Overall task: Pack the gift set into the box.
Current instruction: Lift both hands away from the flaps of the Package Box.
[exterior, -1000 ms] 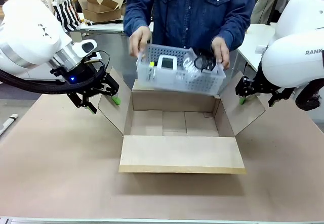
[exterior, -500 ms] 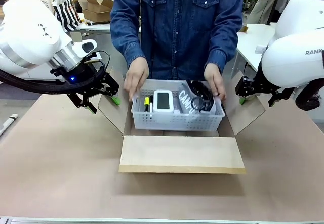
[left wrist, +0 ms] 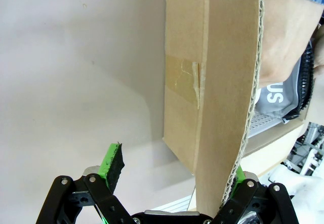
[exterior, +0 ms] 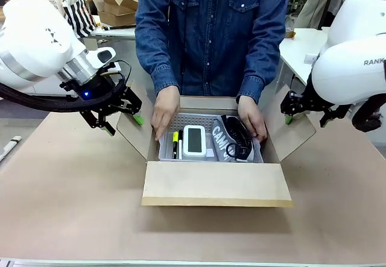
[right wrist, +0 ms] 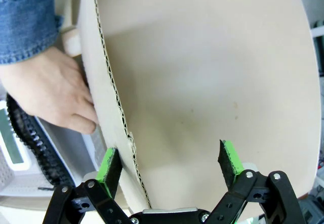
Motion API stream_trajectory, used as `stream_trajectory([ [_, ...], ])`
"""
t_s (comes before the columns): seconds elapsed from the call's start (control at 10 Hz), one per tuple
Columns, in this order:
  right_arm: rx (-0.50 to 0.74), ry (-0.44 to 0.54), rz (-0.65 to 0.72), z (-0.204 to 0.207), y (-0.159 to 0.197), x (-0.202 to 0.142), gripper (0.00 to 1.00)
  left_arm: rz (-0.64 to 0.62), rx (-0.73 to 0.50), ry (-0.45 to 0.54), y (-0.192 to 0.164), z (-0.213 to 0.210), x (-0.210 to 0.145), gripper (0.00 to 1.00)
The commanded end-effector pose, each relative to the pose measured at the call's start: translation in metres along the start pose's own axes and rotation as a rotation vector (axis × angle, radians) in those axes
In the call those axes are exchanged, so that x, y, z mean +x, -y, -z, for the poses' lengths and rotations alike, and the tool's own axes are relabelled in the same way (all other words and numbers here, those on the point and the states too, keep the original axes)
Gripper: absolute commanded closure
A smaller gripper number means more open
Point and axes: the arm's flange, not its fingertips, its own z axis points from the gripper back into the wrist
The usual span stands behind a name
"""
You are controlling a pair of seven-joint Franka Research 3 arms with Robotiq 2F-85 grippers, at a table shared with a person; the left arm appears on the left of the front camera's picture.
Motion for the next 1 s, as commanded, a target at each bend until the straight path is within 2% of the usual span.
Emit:
stream_trajectory([
  [0.0, -0.001, -0.002, 0.003, -0.0027, 0.0010, 0.0018, 0.00, -0.003, 0.013, 0.006, 0.0003, -0.0006, 0.0004, 0.00],
  [0.9, -0.001, -0.002, 0.003, -0.0027, 0.0010, 0.0018, 0.00, -0.003, 0.013, 0.006, 0.0003, -0.0006, 0.0004, 0.00],
])
